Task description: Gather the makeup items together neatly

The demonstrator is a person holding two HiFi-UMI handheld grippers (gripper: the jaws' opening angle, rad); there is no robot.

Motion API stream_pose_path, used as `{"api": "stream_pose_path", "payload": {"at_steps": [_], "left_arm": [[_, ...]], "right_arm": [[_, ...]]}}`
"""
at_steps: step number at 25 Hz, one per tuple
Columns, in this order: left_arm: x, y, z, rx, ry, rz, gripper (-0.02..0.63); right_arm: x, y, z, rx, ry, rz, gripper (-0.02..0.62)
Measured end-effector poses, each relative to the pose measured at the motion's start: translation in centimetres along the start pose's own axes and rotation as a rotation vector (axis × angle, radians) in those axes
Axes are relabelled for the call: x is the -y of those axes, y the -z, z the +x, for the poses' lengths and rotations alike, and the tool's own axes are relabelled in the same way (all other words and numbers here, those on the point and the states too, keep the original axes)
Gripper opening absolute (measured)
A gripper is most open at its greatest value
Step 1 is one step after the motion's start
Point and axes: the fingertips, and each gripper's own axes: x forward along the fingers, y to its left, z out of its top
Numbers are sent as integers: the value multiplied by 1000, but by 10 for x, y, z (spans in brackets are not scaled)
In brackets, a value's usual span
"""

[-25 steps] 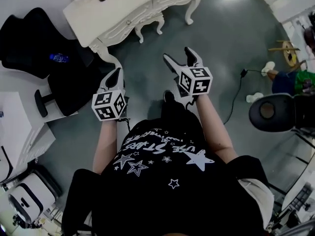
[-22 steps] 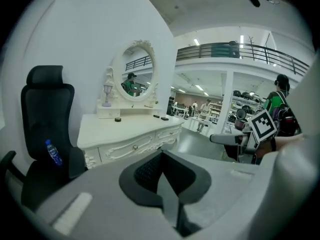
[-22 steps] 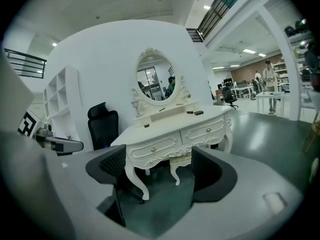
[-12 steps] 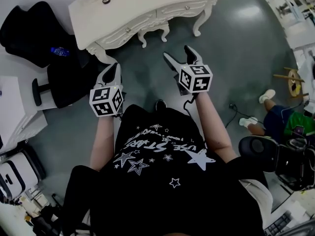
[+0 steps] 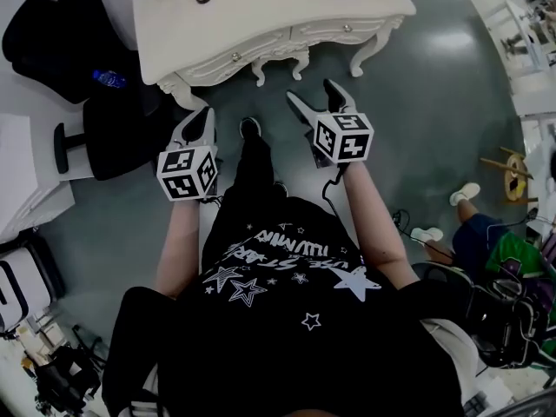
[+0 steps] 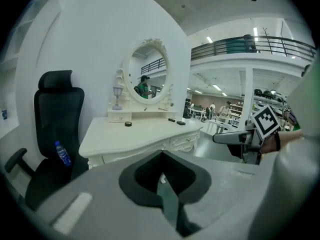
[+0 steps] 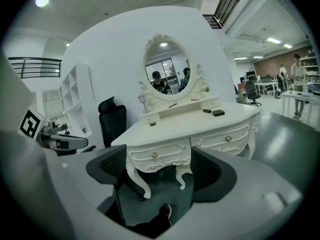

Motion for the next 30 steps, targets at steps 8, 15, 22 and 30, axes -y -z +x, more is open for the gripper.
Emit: {"api": "stream_pose_path", "payload": {"at_steps": [8, 15, 22, 30], "left_arm": [[-39, -23, 56, 7, -2, -29, 1], [-92, -49, 120, 1, -18, -75, 1], [-147, -68, 172, -25, -41, -107, 1], [-197, -83, 203, -47, -66, -144, 2]], "right_arm": [[16, -21, 59, -58, -12, -15, 423], [17, -56, 151, -111, -60, -74, 422], [2, -82, 248, -186, -127, -129, 422], [-26, -105, 337, -237, -198, -183, 422]]}}
